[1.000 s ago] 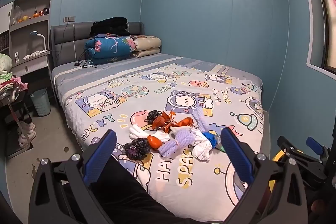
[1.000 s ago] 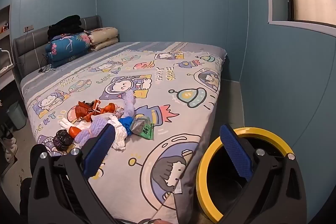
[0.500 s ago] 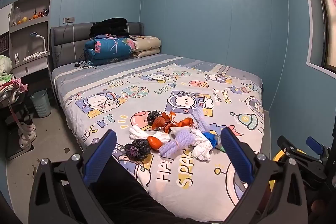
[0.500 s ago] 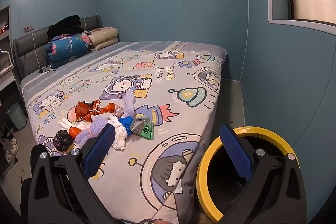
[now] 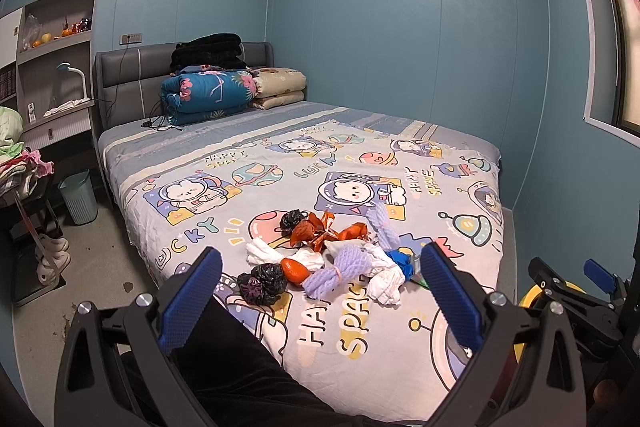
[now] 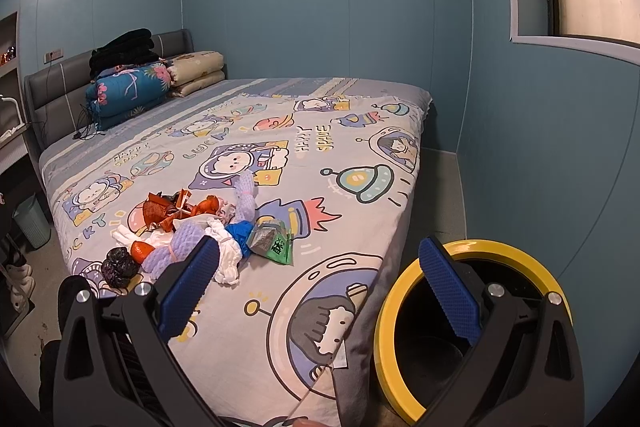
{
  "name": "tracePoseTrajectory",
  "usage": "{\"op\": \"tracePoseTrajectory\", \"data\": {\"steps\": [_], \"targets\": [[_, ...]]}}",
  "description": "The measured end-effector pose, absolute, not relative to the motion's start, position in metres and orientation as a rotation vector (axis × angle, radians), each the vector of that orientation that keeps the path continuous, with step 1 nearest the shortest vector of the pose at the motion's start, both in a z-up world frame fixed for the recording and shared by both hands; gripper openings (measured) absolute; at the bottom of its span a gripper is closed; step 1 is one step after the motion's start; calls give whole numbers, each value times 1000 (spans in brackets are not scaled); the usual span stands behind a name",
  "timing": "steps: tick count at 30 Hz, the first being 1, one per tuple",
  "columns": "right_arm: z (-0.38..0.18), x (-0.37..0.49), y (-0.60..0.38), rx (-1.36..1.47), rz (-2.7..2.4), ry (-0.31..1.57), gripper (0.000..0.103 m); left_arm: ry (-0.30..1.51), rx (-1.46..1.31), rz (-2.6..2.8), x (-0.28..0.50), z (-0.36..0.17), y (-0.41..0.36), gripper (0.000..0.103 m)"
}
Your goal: Collect trash
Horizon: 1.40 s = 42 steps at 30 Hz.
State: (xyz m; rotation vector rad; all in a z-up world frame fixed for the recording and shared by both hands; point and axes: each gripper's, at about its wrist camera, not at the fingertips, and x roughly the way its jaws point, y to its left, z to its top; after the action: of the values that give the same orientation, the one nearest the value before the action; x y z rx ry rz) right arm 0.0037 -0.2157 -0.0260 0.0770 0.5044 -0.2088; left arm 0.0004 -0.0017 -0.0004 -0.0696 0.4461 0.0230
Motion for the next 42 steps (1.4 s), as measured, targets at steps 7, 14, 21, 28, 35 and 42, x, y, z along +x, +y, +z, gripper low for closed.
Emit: {"op": "tracePoseTrajectory", "data": {"steps": [7, 14, 21, 28, 35, 42], "targets": [[-25, 3, -217, 77, -211, 505, 96, 446, -68, 23, 0, 0, -2, 96], [-25, 3, -219, 79, -208, 508, 96, 447, -69, 23, 0, 0, -2, 96], [-26, 3, -219, 78, -208, 506, 96, 448, -67, 24, 0, 0, -2, 96], [-25, 3, -219, 80, -208, 509, 96, 449, -67, 24, 1, 0, -2, 96], [-27, 2, -219, 80, -208, 510, 96, 450, -66, 24, 1, 0, -2, 96], [-26, 3, -219, 79, -208, 510, 96, 453, -68, 24, -3, -1, -2, 96]]}}
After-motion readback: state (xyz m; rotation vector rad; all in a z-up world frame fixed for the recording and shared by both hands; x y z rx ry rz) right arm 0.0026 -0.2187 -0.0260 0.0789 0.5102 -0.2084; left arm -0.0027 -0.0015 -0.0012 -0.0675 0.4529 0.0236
